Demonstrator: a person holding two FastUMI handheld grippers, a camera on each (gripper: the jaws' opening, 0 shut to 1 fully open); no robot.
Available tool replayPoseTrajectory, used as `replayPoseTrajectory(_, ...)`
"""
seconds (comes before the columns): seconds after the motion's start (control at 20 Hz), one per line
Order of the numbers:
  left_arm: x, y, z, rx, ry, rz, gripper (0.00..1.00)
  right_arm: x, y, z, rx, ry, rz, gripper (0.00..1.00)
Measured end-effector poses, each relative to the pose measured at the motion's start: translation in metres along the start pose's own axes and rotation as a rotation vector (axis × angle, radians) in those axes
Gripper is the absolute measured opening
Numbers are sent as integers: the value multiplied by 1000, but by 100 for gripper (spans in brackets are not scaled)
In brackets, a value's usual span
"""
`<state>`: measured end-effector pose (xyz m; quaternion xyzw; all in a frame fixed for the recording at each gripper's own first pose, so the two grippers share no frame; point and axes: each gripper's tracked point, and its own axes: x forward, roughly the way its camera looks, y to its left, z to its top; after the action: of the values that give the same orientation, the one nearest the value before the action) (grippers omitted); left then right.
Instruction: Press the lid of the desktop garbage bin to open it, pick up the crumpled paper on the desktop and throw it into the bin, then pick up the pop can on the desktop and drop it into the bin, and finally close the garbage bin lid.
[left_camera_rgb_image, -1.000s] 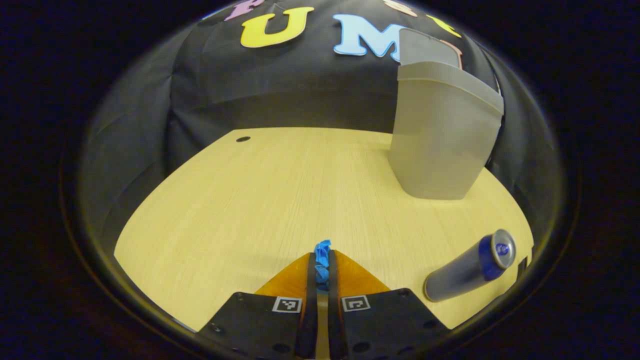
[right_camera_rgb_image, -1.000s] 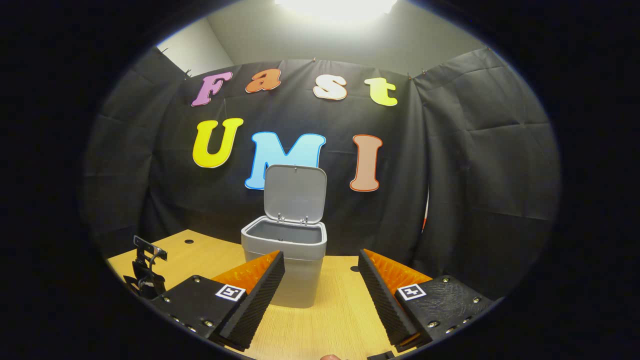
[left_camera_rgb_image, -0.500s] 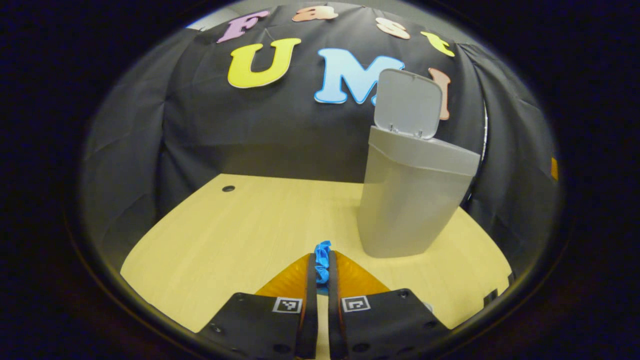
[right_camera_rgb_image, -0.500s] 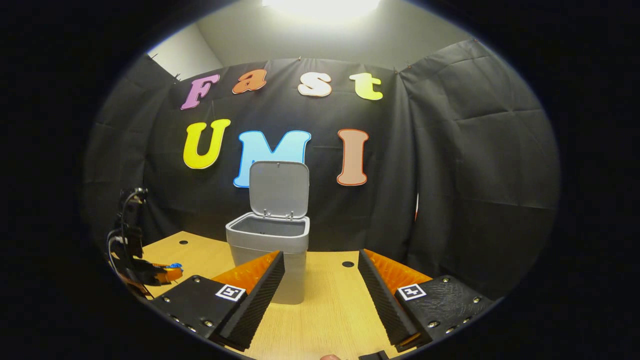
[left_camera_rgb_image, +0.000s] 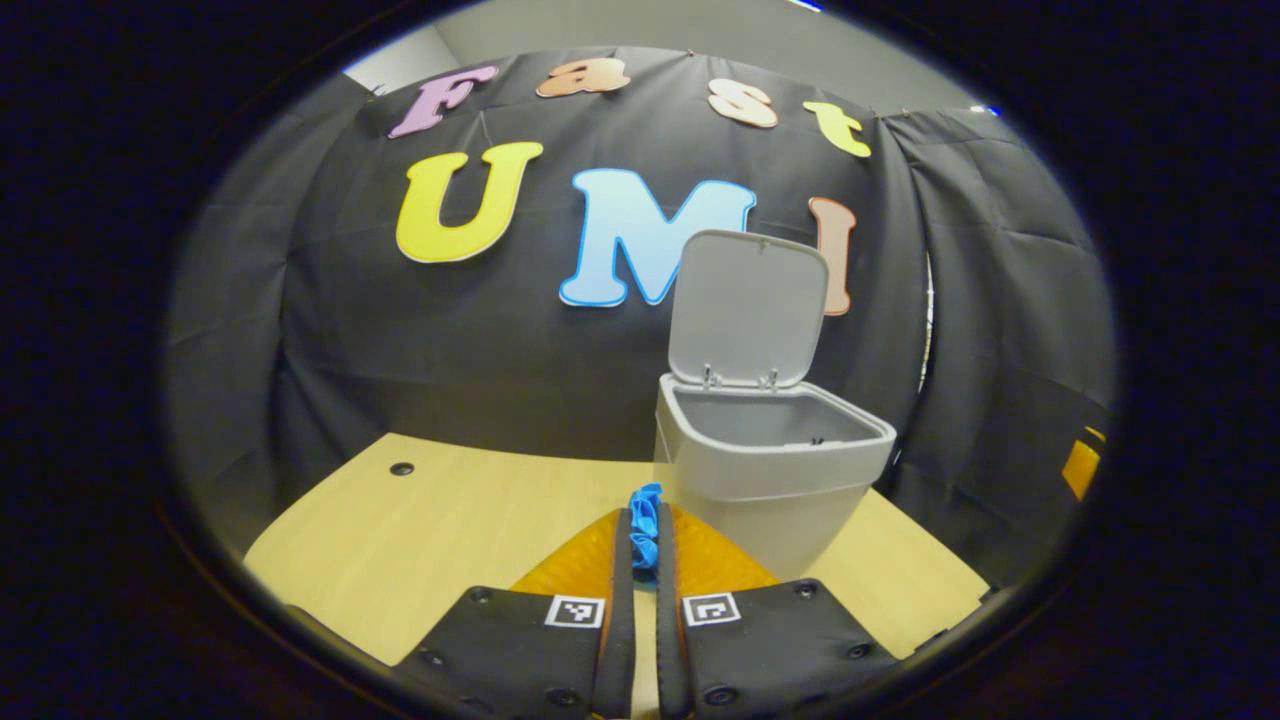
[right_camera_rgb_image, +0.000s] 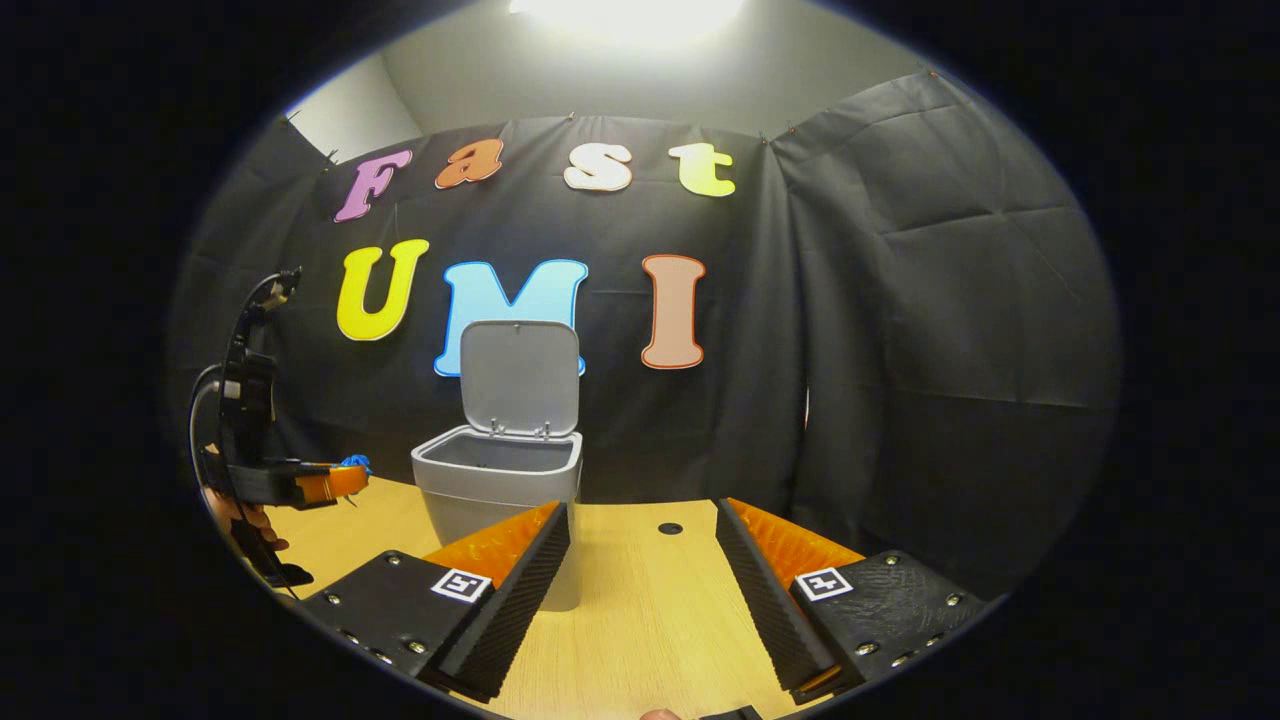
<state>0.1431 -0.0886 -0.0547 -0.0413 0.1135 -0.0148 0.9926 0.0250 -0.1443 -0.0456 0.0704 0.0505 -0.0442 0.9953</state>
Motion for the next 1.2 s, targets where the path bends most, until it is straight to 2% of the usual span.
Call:
replayPoseTrajectory(0.25,20,-23,38,32,-71,-29,15,15,-6,-4,7,17,-11,95)
replayPoseTrajectory(0.3,24,-27,40,35,-73,-32,17,18,-6,-6,8,24,-8,95)
replayPoseTrajectory(0.5,40,-41,54,47,-89,-43,15,25,-6,-4,-8,27,2,95)
replayPoseTrajectory(0.75,74,-58,51,92,-75,-63,15,34,-8,-8,6,36,-3,95)
replayPoseTrajectory(0.85,88,-63,45,107,-61,-66,19,37,-11,-12,4,42,-12,95)
replayPoseTrajectory(0.95,99,-66,44,114,-58,-69,27,39,-15,-13,0,47,-26,95)
replayPoseTrajectory(1.0,103,-69,44,115,-60,-75,25,38,-14,-13,1,49,-33,95)
replayPoseTrajectory(1.1,108,-73,43,113,-58,-89,41,38,-15,-14,8,61,-41,95)
replayPoseTrajectory(1.2,110,-75,43,110,-57,-101,43,39,-15,-13,6,62,-49,95)
